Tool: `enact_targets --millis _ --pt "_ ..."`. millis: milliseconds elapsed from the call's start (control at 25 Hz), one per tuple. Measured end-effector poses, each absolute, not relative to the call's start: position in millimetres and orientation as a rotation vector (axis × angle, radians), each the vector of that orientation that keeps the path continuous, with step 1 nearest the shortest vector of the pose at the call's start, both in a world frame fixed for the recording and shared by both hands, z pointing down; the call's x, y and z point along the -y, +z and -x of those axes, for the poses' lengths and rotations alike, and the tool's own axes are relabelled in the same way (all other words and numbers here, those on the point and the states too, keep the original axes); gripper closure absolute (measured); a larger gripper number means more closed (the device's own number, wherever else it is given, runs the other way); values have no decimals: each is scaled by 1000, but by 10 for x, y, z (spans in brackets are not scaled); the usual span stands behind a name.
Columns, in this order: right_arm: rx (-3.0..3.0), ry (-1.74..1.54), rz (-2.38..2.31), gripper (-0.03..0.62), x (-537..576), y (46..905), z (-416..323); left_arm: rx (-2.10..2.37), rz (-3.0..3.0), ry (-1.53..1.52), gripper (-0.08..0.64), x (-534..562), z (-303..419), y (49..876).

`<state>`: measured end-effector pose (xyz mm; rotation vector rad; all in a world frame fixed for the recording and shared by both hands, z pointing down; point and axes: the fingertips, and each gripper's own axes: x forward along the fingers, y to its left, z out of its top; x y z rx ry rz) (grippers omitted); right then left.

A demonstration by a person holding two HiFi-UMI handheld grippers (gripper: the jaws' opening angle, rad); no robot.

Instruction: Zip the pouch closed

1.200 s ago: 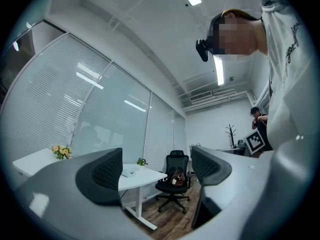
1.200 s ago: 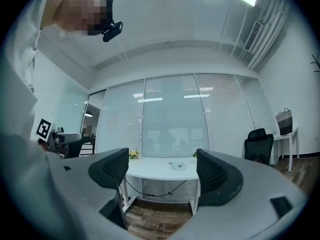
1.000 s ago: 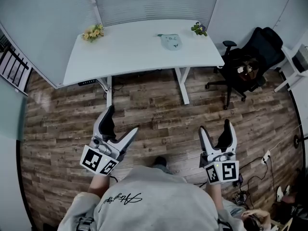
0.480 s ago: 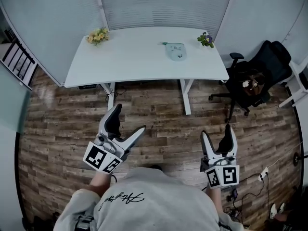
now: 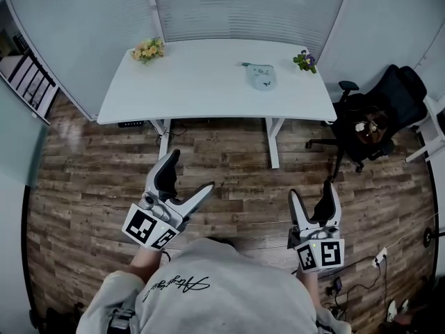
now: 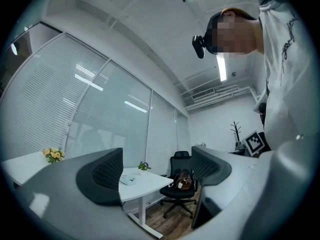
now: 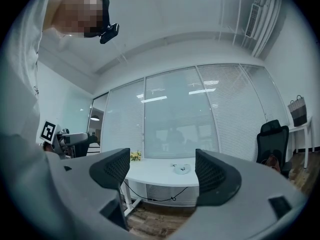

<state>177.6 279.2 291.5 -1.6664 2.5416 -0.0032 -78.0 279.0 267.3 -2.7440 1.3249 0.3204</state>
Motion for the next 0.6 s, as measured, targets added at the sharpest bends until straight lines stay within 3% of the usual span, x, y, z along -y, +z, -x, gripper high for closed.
enact_targets --millis 600 --pt "-2548 7 1640 210 -2777 2920 -1792 -1330 2752 348 150 -2713 723 2691"
